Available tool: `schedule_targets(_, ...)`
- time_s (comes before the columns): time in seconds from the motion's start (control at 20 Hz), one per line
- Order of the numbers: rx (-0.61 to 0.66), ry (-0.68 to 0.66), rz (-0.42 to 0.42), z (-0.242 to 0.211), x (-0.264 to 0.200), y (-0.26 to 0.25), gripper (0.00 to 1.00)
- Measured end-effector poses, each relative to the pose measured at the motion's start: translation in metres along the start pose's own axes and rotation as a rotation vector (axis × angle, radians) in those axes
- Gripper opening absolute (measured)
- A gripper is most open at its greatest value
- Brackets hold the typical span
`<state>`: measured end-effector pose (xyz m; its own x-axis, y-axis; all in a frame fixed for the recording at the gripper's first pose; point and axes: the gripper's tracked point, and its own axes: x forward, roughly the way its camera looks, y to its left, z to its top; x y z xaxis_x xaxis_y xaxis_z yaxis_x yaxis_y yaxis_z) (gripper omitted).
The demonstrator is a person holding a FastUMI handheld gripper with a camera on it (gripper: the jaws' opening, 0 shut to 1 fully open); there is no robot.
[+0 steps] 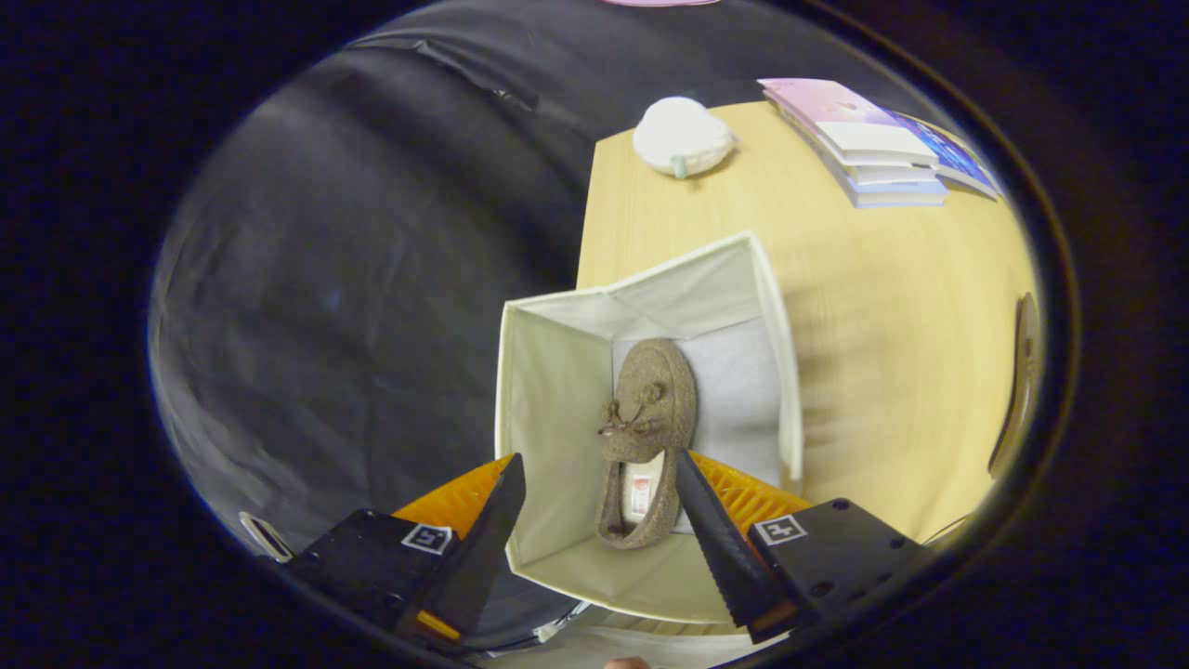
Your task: Open the storage box then place both shoes into the box .Put the left shoe in first, then the right shoe, with the right side of both shoes facing outward in a uniform manner.
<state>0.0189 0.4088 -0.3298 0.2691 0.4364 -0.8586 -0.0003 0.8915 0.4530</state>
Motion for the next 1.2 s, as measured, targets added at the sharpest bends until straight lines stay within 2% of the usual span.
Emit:
schedule_targets(0.15, 0.000, -0.053, 0.009, 0.016, -0.031, -0.018, 1.00)
schedule_targets(0.25, -0.004, -0.089, -0.019, 0.026, -0.052, -0.044, 1.00)
schedule_targets(0.6, 0.028, -0.162, -0.202, 0.045, -0.126, -0.170, 1.00)
schedule_targets(0.8, 0.056, -0.161, -0.303, 0.045, -0.151, -0.248, 1.00)
schedule_targets(1.1, 0.109, -0.140, -0.395, 0.043, -0.177, -0.343, 1.00)
schedule_targets(1.2, 0.146, -0.127, -0.400, 0.039, -0.181, -0.367, 1.00)
